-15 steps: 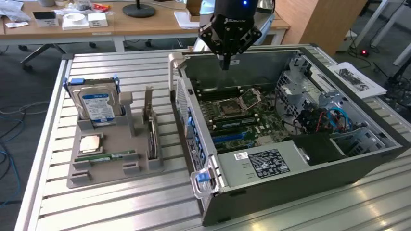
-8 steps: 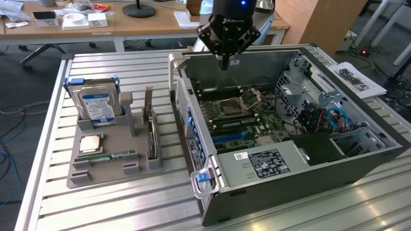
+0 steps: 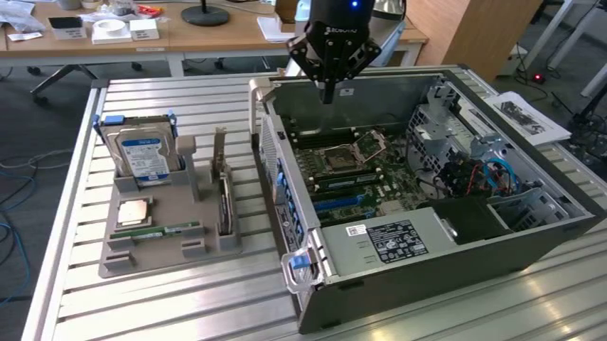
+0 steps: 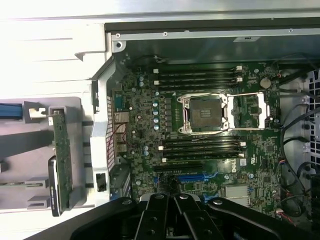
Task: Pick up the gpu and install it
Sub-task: 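Reach for the gpu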
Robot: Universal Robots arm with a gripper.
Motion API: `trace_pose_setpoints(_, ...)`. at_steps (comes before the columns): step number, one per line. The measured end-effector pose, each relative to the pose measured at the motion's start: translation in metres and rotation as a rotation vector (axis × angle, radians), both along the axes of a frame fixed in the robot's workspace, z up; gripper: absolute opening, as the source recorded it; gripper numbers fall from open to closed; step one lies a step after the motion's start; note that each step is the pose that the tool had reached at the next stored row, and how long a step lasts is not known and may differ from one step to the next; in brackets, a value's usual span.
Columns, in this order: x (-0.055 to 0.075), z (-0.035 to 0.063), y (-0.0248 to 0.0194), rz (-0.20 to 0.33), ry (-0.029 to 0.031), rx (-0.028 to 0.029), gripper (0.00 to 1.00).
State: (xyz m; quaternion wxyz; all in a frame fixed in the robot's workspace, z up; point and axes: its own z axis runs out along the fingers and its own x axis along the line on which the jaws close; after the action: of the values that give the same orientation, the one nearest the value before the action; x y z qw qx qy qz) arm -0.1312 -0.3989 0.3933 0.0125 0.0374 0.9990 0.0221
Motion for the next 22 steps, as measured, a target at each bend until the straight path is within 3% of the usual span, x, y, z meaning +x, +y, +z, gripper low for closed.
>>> trace_pose_setpoints(22,-0.026,0.0000,0.0000,0.000,0.0000,0.0000,0.11)
